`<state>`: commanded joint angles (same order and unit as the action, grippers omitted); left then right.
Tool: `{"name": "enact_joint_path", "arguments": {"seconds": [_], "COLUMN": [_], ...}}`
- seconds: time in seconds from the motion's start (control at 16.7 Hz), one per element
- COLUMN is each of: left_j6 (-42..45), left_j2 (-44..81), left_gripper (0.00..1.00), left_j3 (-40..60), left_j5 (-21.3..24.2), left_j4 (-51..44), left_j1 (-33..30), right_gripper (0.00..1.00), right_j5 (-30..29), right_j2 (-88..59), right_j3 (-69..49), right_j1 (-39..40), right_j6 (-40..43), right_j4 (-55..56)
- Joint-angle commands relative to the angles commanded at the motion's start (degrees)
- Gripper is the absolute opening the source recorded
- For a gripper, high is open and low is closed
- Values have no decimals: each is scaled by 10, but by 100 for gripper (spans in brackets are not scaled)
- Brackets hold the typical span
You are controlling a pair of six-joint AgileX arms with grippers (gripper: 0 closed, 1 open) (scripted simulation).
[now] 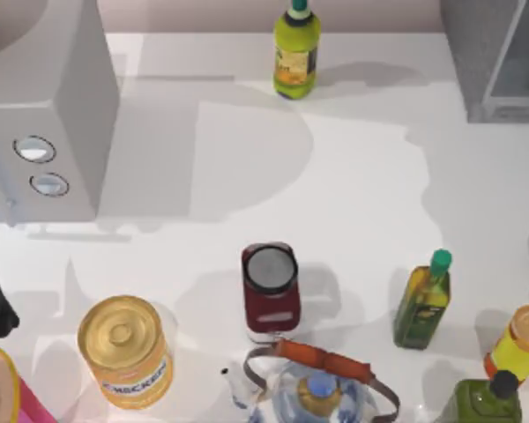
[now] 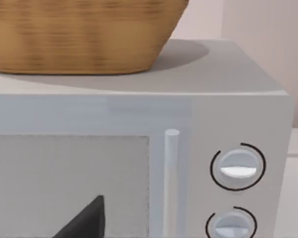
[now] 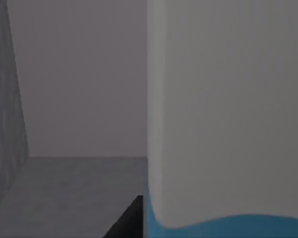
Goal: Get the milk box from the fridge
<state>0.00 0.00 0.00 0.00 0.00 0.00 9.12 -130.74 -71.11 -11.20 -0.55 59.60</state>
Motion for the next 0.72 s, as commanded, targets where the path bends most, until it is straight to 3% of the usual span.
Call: {"name": "enact_joint_path", "arguments": {"seconds": [0.24, 0.72], "left_j6": [0, 0], "left_j2": [0, 0], "left_gripper": [100, 100], "left_j3": [0, 0], "left_j5": [0, 0], "left_j4": [0, 0], "left_j1": [0, 0], "right_gripper": [2, 0], "right_j5": [0, 0], "right_j2": [0, 0], "right_j3": [0, 0], "right_j1": [0, 0], "right_j6": [0, 0], "right_j4": [0, 0]}}
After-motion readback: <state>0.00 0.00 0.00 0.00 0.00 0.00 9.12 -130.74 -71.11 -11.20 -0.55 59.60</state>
